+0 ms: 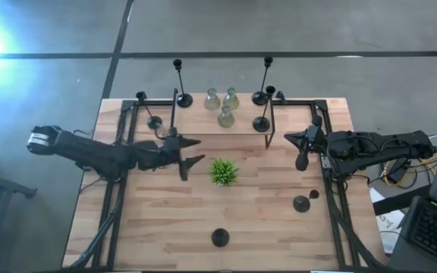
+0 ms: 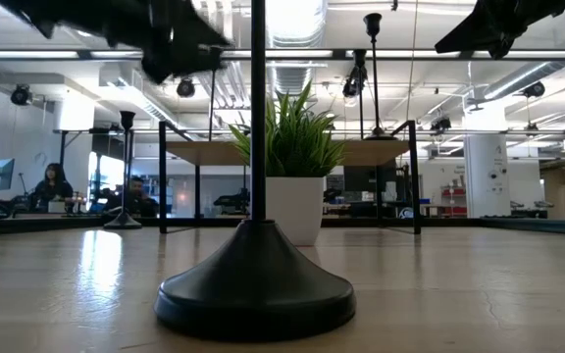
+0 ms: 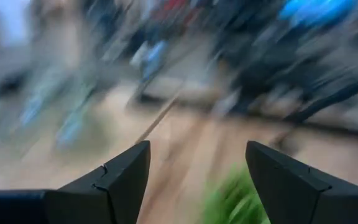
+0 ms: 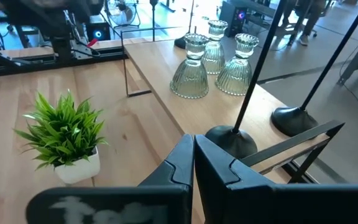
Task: Pick & Place candle stick holders
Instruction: Put the transparent glass candle holder on the shelf
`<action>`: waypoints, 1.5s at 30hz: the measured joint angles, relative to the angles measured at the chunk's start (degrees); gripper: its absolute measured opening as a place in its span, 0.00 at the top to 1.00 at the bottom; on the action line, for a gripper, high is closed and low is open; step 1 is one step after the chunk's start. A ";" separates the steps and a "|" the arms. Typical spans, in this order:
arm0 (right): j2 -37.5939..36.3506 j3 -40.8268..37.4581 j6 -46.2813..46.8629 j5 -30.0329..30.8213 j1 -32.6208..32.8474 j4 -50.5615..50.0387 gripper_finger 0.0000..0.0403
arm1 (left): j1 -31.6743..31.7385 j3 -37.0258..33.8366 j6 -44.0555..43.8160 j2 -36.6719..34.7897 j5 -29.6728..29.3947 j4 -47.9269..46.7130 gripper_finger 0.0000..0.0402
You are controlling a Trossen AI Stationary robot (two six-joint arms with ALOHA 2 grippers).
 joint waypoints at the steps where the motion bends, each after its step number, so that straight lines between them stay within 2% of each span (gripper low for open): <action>1: 0.00 0.00 0.00 0.00 0.00 0.01 0.98 | 0.57 -1.28 2.06 0.55 3.69 6.80 0.33; 4: 0.01 0.00 -0.02 -0.01 0.01 0.07 0.98 | 3.11 -2.72 4.37 2.42 8.85 15.08 0.35; 7: 0.00 0.00 0.00 -0.02 -0.01 0.15 0.98 | 6.06 -0.65 4.34 5.49 11.96 14.26 0.37; 11: 0.00 0.00 0.00 -0.07 -0.01 0.21 0.98 | 8.53 5.39 6.07 12.81 19.32 14.25 0.40; 13: 0.01 0.00 0.00 -0.18 0.01 0.28 0.98 | 9.28 8.96 8.16 16.99 20.29 14.12 0.41; 18: 0.00 0.00 0.00 -0.20 -0.01 0.14 0.98 | 11.40 16.96 10.78 26.68 16.06 13.73 0.45; 22: 0.02 0.00 0.04 -0.20 0.01 -0.12 0.98 | 12.50 22.38 10.69 32.73 12.67 13.85 0.53; 27: 0.02 0.00 0.16 -0.20 0.01 -1.18 0.98 | 12.55 25.83 10.63 36.68 9.14 13.86 0.70; 31: 0.02 0.01 0.20 -0.20 0.00 -2.04 0.98 | 12.57 26.11 10.44 37.18 2.97 14.28 0.87; 34: 0.00 0.00 0.02 -0.20 -0.01 -1.98 0.98 | 12.72 26.11 9.21 37.16 0.77 15.07 0.98; 45: 0.02 0.00 0.02 -0.17 0.01 -1.79 0.98 | 14.51 26.09 6.07 38.27 -0.36 15.85 0.99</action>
